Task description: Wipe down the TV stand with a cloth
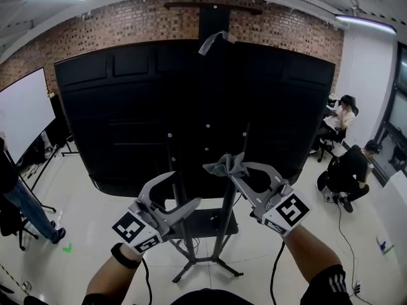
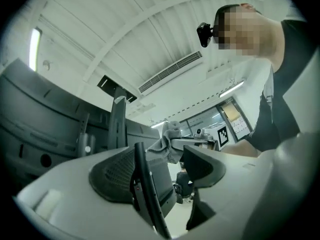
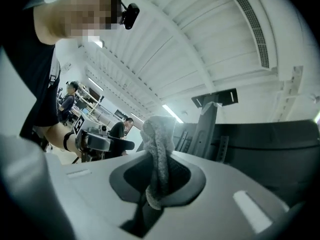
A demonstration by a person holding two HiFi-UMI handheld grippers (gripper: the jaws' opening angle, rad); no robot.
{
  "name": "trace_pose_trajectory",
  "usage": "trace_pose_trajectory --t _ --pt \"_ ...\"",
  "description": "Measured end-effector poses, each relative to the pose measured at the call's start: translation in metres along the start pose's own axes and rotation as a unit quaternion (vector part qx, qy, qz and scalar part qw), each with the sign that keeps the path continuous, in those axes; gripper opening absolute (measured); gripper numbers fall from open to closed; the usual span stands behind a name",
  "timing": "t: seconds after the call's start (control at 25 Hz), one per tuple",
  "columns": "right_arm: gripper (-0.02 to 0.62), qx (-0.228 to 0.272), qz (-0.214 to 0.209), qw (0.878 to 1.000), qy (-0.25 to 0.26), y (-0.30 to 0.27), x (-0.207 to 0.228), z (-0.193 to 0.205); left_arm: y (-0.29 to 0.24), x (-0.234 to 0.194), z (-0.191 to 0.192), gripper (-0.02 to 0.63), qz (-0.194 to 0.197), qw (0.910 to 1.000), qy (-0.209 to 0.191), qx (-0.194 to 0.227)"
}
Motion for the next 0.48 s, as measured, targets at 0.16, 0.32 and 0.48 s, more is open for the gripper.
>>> trace_pose_trajectory --t 0.16,0.32,0.48 --pt "0.04 0.005 0.004 0.999 0.051 -0.023 0.035 -0.033 -0.03 -0.005 -0.041 0.33 0.015 0.9987 -0.047 0.012" --pt "0.04 0.025 0.003 0.998 0.064 -0.046 0.069 -0.073 -0.058 -0.016 -0.076 0.327 0.016 0.997 -0.074 0.019" --pt "0.04 0.024 0.005 0.996 0.087 -0.07 0.099 -0.104 -0.081 -0.028 -0.104 0.327 0.014 0.995 -0.096 0.023"
Point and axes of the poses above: the fingertips, and each gripper's own axes: y backward along the fingers, x to its right, z out of its underside, the point moved 4 cm from there along y, backward along the fingers, and after that the axes turned 1 degree about -z, right-handed, at the moved point
